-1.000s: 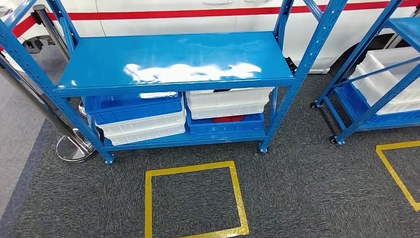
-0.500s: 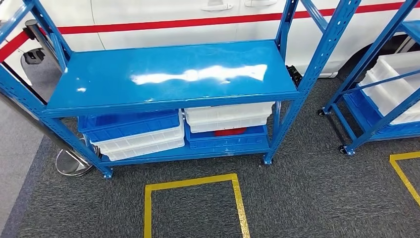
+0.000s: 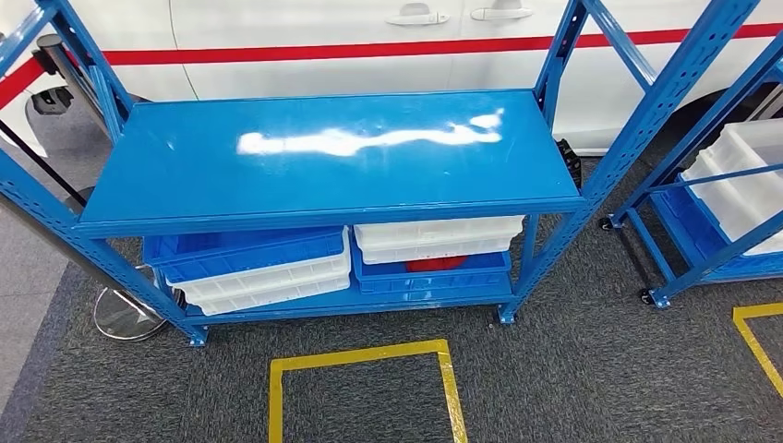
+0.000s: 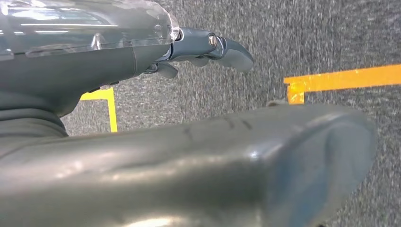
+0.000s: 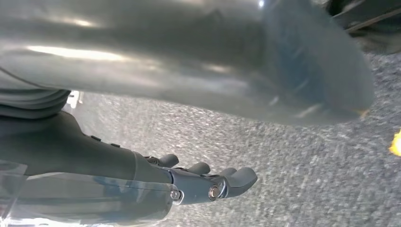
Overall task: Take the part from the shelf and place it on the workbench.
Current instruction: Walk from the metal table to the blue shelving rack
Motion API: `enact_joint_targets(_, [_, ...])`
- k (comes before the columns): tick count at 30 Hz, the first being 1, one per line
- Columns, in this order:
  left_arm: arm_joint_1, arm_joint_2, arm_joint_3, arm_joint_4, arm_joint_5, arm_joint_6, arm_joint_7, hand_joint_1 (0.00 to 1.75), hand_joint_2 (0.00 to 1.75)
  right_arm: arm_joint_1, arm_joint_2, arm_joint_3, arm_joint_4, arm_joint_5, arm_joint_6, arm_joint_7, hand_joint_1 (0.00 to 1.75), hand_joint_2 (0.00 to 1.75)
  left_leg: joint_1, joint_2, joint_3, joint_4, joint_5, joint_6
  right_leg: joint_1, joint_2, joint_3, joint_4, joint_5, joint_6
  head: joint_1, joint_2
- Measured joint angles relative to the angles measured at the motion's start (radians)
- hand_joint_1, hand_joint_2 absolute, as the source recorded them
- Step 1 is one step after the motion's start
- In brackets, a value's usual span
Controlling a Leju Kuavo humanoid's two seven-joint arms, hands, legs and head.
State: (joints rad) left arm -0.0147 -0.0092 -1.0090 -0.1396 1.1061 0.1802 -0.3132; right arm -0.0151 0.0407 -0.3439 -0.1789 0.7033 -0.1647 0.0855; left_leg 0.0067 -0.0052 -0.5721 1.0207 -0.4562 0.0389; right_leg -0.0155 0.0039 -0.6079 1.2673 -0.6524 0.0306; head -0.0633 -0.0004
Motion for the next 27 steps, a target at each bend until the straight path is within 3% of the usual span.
enact_joint_targets(1, [0.001,0.0,-0.001,0.0,0.0,0.0,0.002,0.0,0.0,0.001,0.0,-0.002,0.0,0.0,0.0,0.0,0.0,0.0,0.0,-0.001,0.009,0.0,-0.007,-0.001,-0.001,0.0,-0.022,0.011,0.021,0.002,0.0,0.0])
enact_joint_targets(2, [0.001,0.0,-0.002,0.0,-0.001,0.0,0.003,0.0,0.0,0.003,-0.001,-0.004,0.0,0.0,-0.001,0.001,0.0,0.0,0.001,-0.002,0.02,0.0,-0.015,-0.002,-0.002,0.0,-0.028,-0.013,0.06,0.003,0.0,0.0])
enact_joint_targets(4, [0.003,0.0,-0.004,0.0,-0.002,0.001,0.005,0.0,0.0,0.005,-0.001,-0.008,0.0,-0.001,-0.001,0.001,0.0,0.0,0.0,-0.004,0.04,0.0,-0.03,-0.009,-0.003,0.0,-0.003,-0.126,0.153,-0.001,0.0,0.0])
enact_joint_targets(5, [0.003,0.0,-0.005,0.0,-0.003,0.001,0.005,0.0,0.0,0.006,-0.001,-0.01,0.0,-0.001,-0.001,0.001,0.0,0.0,-0.001,-0.005,0.045,0.002,-0.037,-0.014,-0.001,0.0,0.012,-0.176,0.181,-0.003,0.0,0.0])
enact_joint_targets(6, [0.002,0.0,-0.006,0.0,-0.003,0.001,0.005,0.0,0.0,0.006,-0.001,-0.011,0.0,-0.001,-0.002,0.001,0.0,0.44,-0.003,-0.004,0.047,0.002,-0.042,-0.02,0.001,0.0,0.022,-0.208,0.192,-0.008,0.0,0.0])
enact_joint_targets(9, [-0.002,0.0,-0.007,0.0,-0.004,0.001,0.006,0.0,0.0,0.004,-0.001,-0.014,0.0,-0.001,-0.002,0.001,0.0,1.75,-0.004,-0.004,0.051,0.0,-0.049,-0.036,0.004,0.001,0.029,-0.23,0.185,-0.026,0.0,0.0])
enact_joint_targets(11, [-0.002,0.002,-0.007,0.0,-0.004,0.001,0.006,0.0,0.0,0.005,-0.001,-0.016,0.0,-0.001,-0.002,0.002,0.0,1.75,-0.002,-0.002,0.044,0.03,-0.072,-0.047,0.001,-0.002,0.037,-0.24,0.185,-0.039,0.0,0.0])
enact_joint_targets(12, [-0.003,0.003,-0.008,0.0,-0.004,0.001,0.006,0.0,0.0,0.005,0.0,-0.017,0.0,-0.001,-0.002,0.002,0.0,1.75,-0.001,-0.002,0.027,0.073,-0.097,-0.052,-0.001,-0.004,0.041,-0.244,0.185,-0.046,0.0,0.0])
enact_joint_targets(14, [-0.002,0.003,-0.008,0.0,-0.004,0.001,0.007,0.0,0.0,0.006,0.0,-0.017,0.0,-0.001,-0.002,0.002,0.0,1.75,0.003,-0.001,-0.037,0.201,-0.156,-0.059,0.001,-0.007,0.044,-0.244,0.182,-0.053,0.0,0.0])
enact_joint_targets(15, [-0.001,0.003,-0.008,0.0,-0.004,0.001,0.007,0.0,0.0,0.006,0.0,-0.018,0.0,-0.001,-0.002,0.002,0.0,1.75,0.004,-0.001,-0.066,0.253,-0.17,-0.061,0.002,-0.007,0.045,-0.244,0.18,-0.055,0.0,0.0])
enact_joint_targets(16, [-0.001,0.003,-0.008,0.0,-0.004,0.001,0.007,0.0,0.0,0.006,0.0,-0.018,0.0,-0.001,-0.002,0.002,0.0,1.75,0.005,-0.001,-0.082,0.276,-0.166,-0.063,0.003,-0.006,0.047,-0.244,0.179,-0.055,0.0,0.0])
enact_joint_targets(17, [0.0,0.003,-0.008,0.0,-0.005,0.001,0.007,0.0,0.0,0.006,0.0,-0.019,0.0,-0.001,-0.002,0.001,0.0,1.75,0.005,-0.001,-0.078,0.258,-0.142,-0.063,0.003,-0.005,0.05,-0.244,0.177,-0.054,0.0,0.0])
enact_joint_targets(19, [0.001,0.003,-0.008,0.0,-0.005,0.001,0.006,0.0,0.0,0.006,0.0,-0.02,0.0,-0.001,-0.002,0.0,0.0,1.75,0.005,-0.001,-0.027,0.135,-0.066,-0.059,0.003,-0.005,0.059,-0.244,0.172,-0.049,0.0,0.0])
enact_joint_targets(21, [-0.001,0.004,-0.008,0.0,-0.005,-0.001,0.005,0.0,0.0,0.006,0.0,-0.021,0.0,-0.002,-0.002,-0.001,0.0,1.75,0.001,0.0,0.018,0.028,-0.028,-0.048,0.006,-0.005,0.064,-0.243,0.166,-0.039,0.0,0.0])
enact_joint_targets(25, [0.001,0.004,-0.008,0.0,-0.005,-0.007,0.003,0.0,0.0,0.006,0.0,-0.024,0.0,-0.003,-0.001,-0.005,0.0,1.75,-0.001,-0.001,0.033,-0.006,-0.031,-0.016,0.007,-0.005,0.066,-0.224,0.175,-0.012,0.0,0.0])
enact_joint_targets(27, [0.003,0.004,-0.008,0.0,-0.004,-0.007,0.002,0.0,0.0,0.006,0.0,-0.024,0.0,-0.003,-0.001,-0.006,0.0,1.75,0.001,-0.001,0.04,-0.011,-0.027,-0.009,0.005,-0.005,0.065,-0.218,0.172,-0.007,0.0,0.0])
